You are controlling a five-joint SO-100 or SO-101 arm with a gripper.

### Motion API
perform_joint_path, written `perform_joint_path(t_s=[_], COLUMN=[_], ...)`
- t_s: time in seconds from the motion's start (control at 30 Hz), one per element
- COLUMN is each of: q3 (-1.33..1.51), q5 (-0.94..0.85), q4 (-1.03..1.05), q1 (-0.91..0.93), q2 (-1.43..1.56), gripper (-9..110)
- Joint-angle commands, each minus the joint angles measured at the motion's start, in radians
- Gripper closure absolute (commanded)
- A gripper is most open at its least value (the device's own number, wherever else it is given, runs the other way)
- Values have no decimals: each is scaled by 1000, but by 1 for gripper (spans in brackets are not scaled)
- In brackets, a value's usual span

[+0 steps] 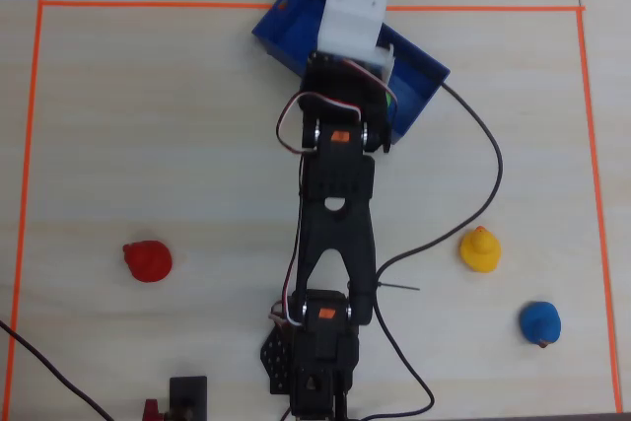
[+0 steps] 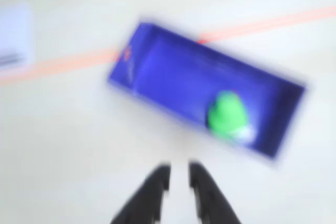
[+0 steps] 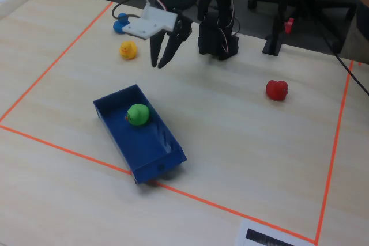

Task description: Grasp green duck and put it into box.

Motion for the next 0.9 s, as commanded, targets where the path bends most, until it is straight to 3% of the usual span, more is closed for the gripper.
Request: perform_joint_path(t_s=[0.0,0.23,0.4,0.87], q3=[233,927,1230,1503], q5=[3,-87,-179,-225], q4=[239,58,-94,11], q1=[-8,51,58,-12], q2=[230,634,881,1209], gripper=[101,101,101,101])
